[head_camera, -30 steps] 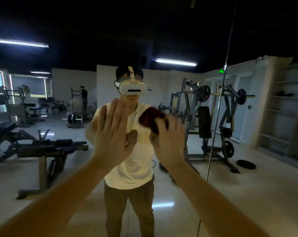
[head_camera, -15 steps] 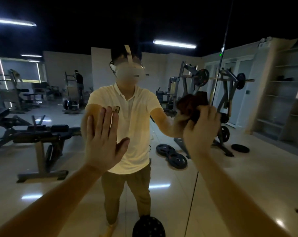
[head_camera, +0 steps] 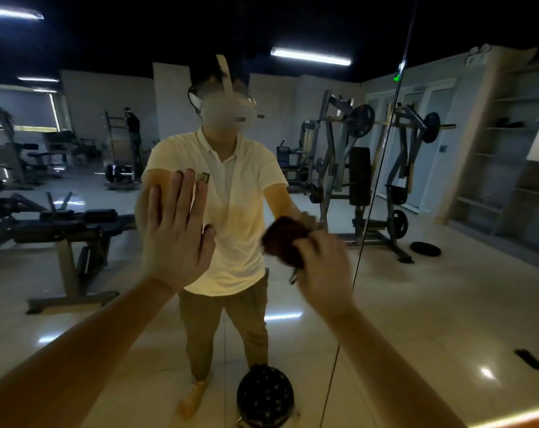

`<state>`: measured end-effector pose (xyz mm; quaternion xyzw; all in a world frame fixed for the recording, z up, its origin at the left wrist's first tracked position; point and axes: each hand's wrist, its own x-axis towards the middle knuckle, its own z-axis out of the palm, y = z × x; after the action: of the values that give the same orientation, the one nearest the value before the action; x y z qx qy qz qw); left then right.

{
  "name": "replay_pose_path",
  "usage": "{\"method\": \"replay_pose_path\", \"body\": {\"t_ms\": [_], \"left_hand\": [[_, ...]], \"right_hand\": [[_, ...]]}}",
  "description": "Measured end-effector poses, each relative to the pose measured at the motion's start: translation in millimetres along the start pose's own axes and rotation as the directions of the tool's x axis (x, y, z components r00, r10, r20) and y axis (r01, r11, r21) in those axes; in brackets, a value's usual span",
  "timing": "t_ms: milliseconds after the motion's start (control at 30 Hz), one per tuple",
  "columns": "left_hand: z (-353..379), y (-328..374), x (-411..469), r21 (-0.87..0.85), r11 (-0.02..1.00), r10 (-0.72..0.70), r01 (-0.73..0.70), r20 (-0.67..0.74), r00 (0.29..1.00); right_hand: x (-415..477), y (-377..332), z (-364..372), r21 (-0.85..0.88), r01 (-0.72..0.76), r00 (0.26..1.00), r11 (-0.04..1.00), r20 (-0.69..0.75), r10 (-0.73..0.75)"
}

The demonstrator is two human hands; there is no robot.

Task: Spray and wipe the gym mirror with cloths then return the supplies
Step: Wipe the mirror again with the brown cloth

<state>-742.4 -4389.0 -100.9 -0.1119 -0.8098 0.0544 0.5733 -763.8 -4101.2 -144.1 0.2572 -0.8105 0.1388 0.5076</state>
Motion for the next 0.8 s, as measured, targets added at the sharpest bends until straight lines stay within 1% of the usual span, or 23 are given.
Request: {"method": "replay_pose_path", "body": {"t_ms": [33, 67, 133, 200, 300, 333, 367, 400, 433, 467, 533, 567, 600, 633, 667, 700, 767, 800], "left_hand": [[1, 0, 0, 0.005, 1.000, 0.001, -0.001, -0.001, 1.000], [1, 1, 0, 0.009, 1.000, 0.000, 0.000, -0.004, 1.000], [0, 2, 0, 0.013, 1.000, -0.006, 0.006, -0.003, 1.000], [0, 4, 0, 0.011, 1.000, -0.020, 0.020, 0.017, 1.000], [-2, 4, 1, 0.002, 1.000, -0.021, 0.021, 0.030, 0.999], [-2, 4, 0, -0.003, 1.000, -0.016, 0.016, 0.034, 0.999], [-3, 3, 0, -0.006, 1.000, -0.009, 0.009, 0.037, 0.999], [-4, 2, -1, -0.009, 1.000, -0.004, 0.004, 0.039, 0.999], [-5, 2, -1, -0.012, 1.000, -0.003, 0.004, 0.039, 0.999], [-5, 2, -1, -0.011, 1.000, -0.006, 0.007, 0.040, 0.999], [-4, 2, -2, 0.001, 1.000, -0.021, 0.021, 0.047, 0.999], [-3, 2, -3, 0.007, 0.999, -0.034, 0.034, 0.047, 0.998], [-2, 5, -4, 0.010, 0.999, -0.050, 0.050, 0.045, 0.998], [-3, 9, -5, 0.012, 0.997, -0.075, 0.074, 0.041, 0.996], [-4, 14, -7, 0.009, 0.995, -0.102, 0.102, 0.038, 0.994], [-4, 21, -12, -0.002, 0.992, -0.123, 0.123, 0.037, 0.992], [-3, 36, -29, -0.026, 0.993, -0.115, 0.117, 0.059, 0.992], [-1, 43, -42, -0.021, 0.995, -0.094, 0.096, 0.086, 0.992]], "right_hand": [[0, 19, -9, -0.012, -0.147, 0.988, 0.989, -0.041, 0.147], [0, 36, -16, 0.005, -0.288, 0.954, 0.958, -0.083, 0.287], [-3, 52, -22, 0.104, -0.499, 0.852, 0.860, -0.121, 0.509], [-8, 40, -13, 0.167, -0.610, 0.769, 0.774, -0.109, 0.630], [-17, -15, 14, 0.266, -0.654, 0.717, 0.708, -0.081, 0.692], [-20, -38, 23, 0.300, -0.656, 0.713, 0.693, -0.056, 0.699], [-23, -59, 31, 0.331, -0.640, 0.727, 0.693, -0.031, 0.686], [-26, -80, 37, 0.360, -0.611, 0.754, 0.705, -0.007, 0.657], [-30, -97, 42, 0.373, -0.569, 0.796, 0.733, 0.028, 0.604], [-36, -109, 48, 0.374, -0.509, 0.849, 0.775, 0.069, 0.524], [-53, -117, 56, 0.342, -0.337, 0.940, 0.877, 0.165, 0.297], [-60, -111, 56, 0.313, -0.231, 0.962, 0.921, 0.215, 0.168], [-66, -99, 53, 0.274, -0.138, 0.963, 0.952, 0.263, 0.064], [-70, -83, 49, 0.229, -0.077, 0.955, 0.970, 0.297, 0.006], [-74, -64, 43, 0.182, -0.056, 0.952, 0.982, 0.306, -0.003], [-78, -44, 36, 0.131, -0.083, 0.956, 0.988, 0.290, 0.042], [-90, 2, 21, 0.043, -0.231, 0.950, 0.972, 0.226, 0.216], [-96, 22, 14, 0.011, -0.319, 0.930, 0.948, 0.197, 0.310]]}}
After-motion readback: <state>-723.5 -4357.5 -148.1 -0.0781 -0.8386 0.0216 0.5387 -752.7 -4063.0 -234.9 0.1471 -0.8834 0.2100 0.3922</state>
